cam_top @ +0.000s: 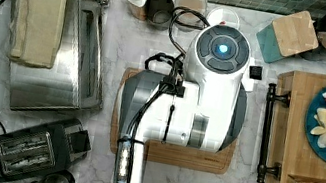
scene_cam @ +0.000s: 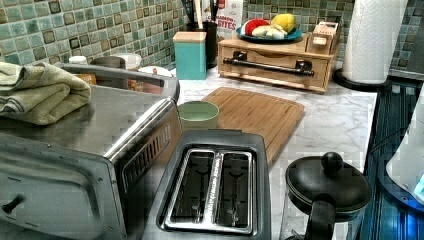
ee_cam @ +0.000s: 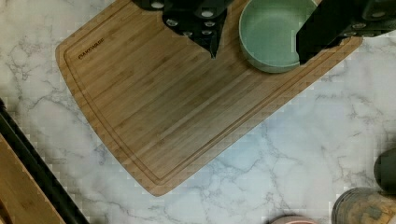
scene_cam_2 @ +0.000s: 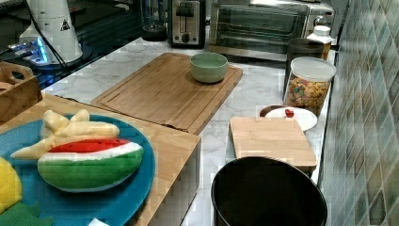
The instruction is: Open the drawer.
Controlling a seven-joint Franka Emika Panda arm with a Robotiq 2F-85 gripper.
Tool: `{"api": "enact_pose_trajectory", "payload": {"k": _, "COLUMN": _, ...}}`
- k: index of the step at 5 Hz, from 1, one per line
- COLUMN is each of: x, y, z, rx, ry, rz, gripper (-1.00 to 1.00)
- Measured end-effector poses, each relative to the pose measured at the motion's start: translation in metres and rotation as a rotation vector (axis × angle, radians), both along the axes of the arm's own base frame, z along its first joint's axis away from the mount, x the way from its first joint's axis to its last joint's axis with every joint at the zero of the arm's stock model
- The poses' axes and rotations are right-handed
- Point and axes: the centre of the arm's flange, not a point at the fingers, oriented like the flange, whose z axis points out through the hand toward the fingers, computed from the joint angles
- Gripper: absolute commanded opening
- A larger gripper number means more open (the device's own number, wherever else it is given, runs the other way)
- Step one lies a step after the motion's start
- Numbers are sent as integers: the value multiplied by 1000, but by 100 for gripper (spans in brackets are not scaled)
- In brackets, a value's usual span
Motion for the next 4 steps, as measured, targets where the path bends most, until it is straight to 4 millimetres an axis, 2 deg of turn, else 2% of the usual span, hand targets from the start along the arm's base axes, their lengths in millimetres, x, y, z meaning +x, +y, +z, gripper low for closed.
{"api": "enact_pose_trajectory", "payload": {"k": 1, "x": 0, "y": -1, "z": -1, "rx": 0, "ry": -3, "rz": -1, "gripper": 100}}
{"api": "enact_pose_trajectory", "payload": {"k": 2, "x": 4, "y": -3, "z": -6, "rx": -1, "ry": -77, "rz": 71, "gripper": 100}}
{"api": "enact_pose_trajectory", "payload": {"k": 3, "x": -4, "y": -5, "z": -26, "rx": 2, "ry": -98, "rz": 309, "gripper": 100}}
{"api": "enact_pose_trajectory", "payload": {"k": 4, "x": -24, "y": -8, "z": -51, "rx": 26, "ry": -38, "rz": 548, "gripper": 100}}
